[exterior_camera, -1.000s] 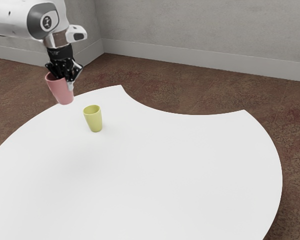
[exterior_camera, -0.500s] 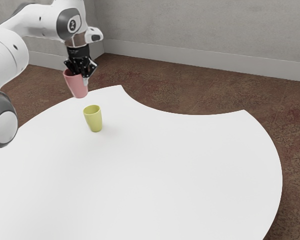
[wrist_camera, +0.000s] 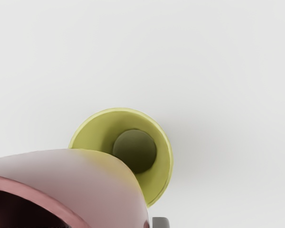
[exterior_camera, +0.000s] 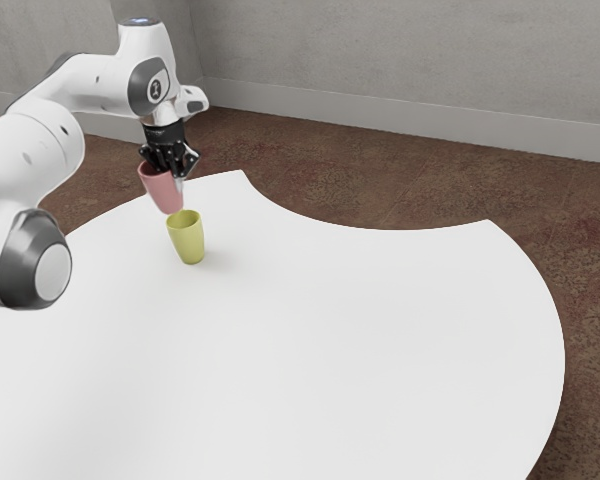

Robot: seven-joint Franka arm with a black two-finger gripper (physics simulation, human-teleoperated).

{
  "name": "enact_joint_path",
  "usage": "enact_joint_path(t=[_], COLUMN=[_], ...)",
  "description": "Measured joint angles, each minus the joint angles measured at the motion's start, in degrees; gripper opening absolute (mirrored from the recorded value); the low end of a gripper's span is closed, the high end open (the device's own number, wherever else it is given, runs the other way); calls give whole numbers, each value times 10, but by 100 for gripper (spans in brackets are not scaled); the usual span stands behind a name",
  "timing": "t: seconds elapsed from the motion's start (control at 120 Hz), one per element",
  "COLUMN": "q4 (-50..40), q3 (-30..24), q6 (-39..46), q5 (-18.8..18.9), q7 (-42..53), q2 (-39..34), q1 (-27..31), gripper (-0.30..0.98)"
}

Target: Place the right cup onto the left cup

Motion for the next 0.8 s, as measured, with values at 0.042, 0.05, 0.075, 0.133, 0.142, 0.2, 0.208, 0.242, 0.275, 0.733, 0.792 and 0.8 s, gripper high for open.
enact_joint_path(t=[0.042, 0.05, 0.075, 0.133, 0.142, 0.2, 0.208, 0.242, 0.275, 0.733, 0.792, 0.8], q4=[4, 4, 5, 8, 8, 9, 9, 10, 10, 5, 4, 4], q3=[0, 0, 0, 0, 0, -1, -1, -1, -1, -1, 0, 0], q6=[5, 6, 9, 16, 16, 22, 22, 25, 28, 46, 47, 48], q5=[-1, -1, -2, -6, -7, -11, -12, -16, -20, -47, -50, -50], q7=[3, 3, 5, 8, 9, 12, 12, 14, 16, 35, 37, 37], q2=[4, 5, 7, 13, 14, 20, 21, 26, 30, 50, 51, 51], q1=[3, 4, 5, 6, 6, 6, 6, 6, 6, 6, 6, 6], gripper=[-10, -10, -10, -10, -10, -10, -10, -10, -10, -4, 4, 5])
